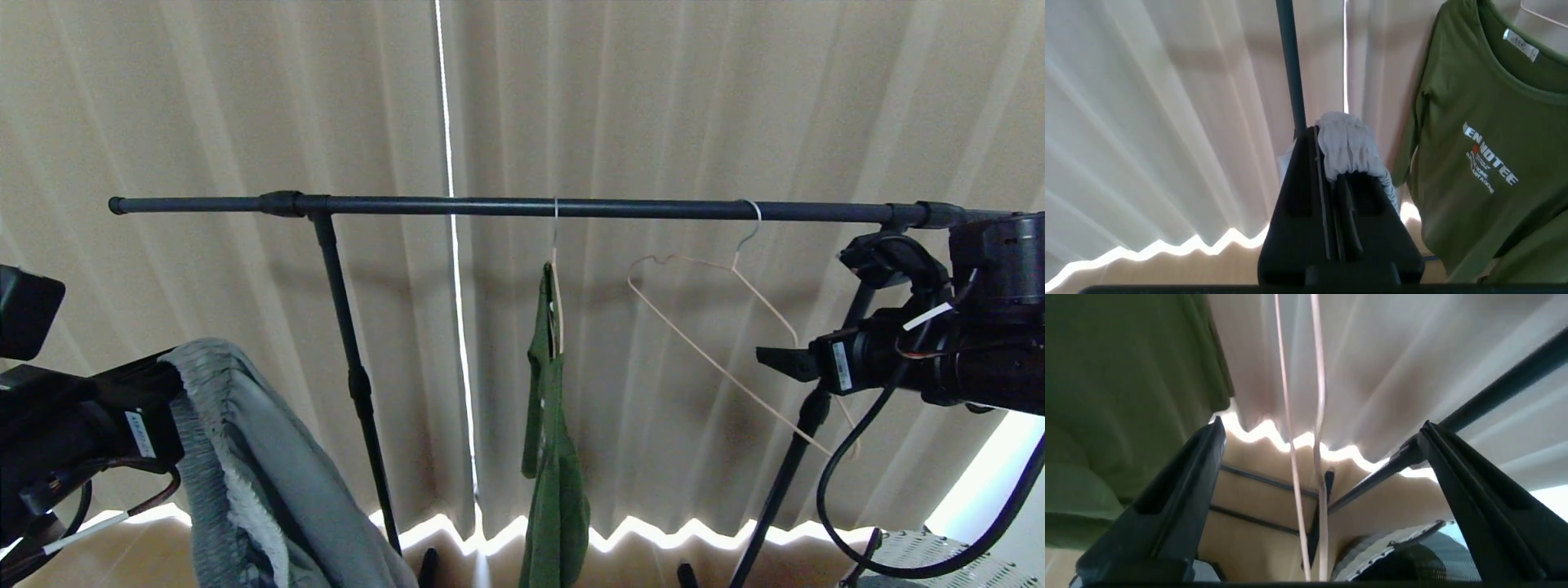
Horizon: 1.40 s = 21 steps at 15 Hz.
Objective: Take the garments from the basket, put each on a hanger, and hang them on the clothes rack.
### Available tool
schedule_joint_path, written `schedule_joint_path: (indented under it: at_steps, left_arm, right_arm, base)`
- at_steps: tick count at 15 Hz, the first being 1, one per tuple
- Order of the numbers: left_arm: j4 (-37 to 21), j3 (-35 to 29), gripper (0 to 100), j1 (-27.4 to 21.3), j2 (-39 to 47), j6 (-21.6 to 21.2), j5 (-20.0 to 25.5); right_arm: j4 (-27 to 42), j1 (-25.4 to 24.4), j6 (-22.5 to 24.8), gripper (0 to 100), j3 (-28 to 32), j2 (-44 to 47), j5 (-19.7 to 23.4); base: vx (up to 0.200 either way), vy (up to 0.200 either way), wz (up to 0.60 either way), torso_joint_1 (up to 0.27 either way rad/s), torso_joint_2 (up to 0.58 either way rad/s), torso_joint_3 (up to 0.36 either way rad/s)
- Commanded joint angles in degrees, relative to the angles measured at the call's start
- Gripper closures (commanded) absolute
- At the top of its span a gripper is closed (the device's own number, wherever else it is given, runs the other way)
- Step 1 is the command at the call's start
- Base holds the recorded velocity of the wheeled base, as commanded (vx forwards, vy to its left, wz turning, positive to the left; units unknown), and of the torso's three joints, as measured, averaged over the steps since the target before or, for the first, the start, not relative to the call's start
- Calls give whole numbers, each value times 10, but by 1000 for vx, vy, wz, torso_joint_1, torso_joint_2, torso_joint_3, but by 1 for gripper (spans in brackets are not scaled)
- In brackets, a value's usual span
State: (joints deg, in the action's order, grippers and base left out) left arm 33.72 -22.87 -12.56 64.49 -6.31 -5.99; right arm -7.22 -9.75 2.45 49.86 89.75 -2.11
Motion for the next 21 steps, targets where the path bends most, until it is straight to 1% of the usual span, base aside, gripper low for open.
schedule_joint_path:
  at_steps: [1, 4, 9, 10, 20, 21]
  left_arm:
    - [0, 0, 100, 0, -2, 0, -1]
    - [0, 0, 100, 0, -2, 0, 0]
    - [0, 0, 100, 0, -2, 0, 0]
    - [0, 0, 100, 0, -2, 0, 0]
    - [0, 2, 100, 0, -2, 0, 0]
    - [0, 2, 100, 1, -3, 0, 0]
  right_arm:
    - [-3, 0, 0, 0, 16, 40, 0]
    - [-4, -2, -2, 0, 36, 81, 0]
    - [-4, -3, -2, 0, 44, 87, 8]
    - [-4, -3, -2, 100, 44, 88, 7]
    - [-5, -3, -3, 100, 44, 80, 7]
    - [-17, -3, -3, 100, 38, 71, 6]
  base:
    - [0, 0, 0, 0, 0, 0]
    - [0, 0, 0, 0, 0, 0]
    - [0, 0, 0, 0, 0, 0]
    - [0, 0, 0, 0, 0, 0]
    - [0, 0, 0, 0, 0, 0]
    - [0, 0, 0, 0, 0, 0]
